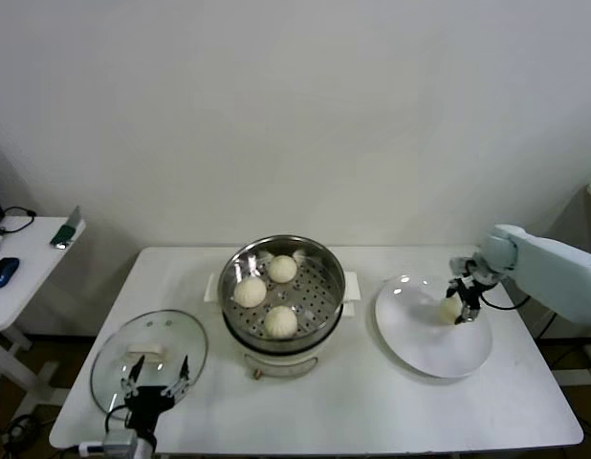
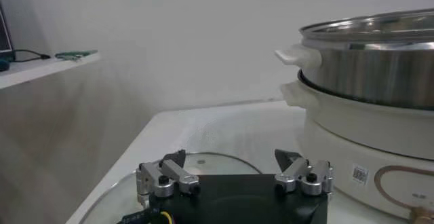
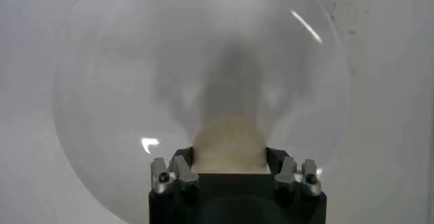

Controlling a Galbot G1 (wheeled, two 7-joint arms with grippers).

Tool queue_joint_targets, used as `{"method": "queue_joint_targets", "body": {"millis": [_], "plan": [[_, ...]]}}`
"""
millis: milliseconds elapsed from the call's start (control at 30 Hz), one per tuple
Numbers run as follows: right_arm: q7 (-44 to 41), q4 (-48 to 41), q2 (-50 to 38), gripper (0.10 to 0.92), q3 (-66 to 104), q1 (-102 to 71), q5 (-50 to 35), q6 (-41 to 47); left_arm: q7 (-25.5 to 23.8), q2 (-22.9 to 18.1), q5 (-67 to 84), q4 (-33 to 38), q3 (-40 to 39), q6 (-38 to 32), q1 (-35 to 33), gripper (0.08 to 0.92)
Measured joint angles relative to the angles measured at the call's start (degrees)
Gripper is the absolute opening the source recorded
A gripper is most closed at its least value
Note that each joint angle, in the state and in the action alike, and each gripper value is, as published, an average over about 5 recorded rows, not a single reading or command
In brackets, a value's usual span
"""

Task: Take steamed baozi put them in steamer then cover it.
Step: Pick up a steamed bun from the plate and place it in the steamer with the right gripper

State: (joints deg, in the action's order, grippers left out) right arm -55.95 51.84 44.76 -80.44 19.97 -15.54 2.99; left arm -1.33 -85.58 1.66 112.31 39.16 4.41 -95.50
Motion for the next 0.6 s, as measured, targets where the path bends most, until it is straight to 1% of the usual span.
{"method": "queue_joint_targets", "body": {"millis": [300,600], "plan": [[1.22,11.61,0.82,0.696,-13.54,18.91,-10.67,4.72,-0.05,0.28,0.24,0.23,-0.37,0.32,0.57,0.823],[3.54,23.89,7.06,0.696,-20.26,34.75,-23.36,9.89,-0.12,0.88,0.98,0.86,-0.09,0.71,0.87,0.823]]}}
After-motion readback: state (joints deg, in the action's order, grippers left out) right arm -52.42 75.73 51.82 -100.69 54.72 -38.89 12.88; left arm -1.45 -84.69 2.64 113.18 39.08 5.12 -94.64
